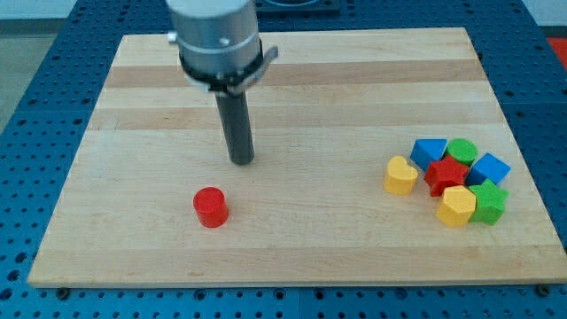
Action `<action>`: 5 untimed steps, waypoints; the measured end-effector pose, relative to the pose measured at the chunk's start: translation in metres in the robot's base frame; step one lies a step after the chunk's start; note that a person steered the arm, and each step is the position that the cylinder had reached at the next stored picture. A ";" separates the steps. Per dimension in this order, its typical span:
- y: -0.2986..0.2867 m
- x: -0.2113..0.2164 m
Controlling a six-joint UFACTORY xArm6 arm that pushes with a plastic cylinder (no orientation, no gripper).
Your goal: Take the red circle towards the top left corner
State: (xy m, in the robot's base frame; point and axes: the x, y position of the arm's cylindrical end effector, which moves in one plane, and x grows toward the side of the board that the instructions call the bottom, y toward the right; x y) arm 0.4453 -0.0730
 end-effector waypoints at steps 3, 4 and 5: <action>0.085 0.092; 0.041 0.123; -0.012 0.132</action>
State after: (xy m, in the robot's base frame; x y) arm 0.5778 -0.0845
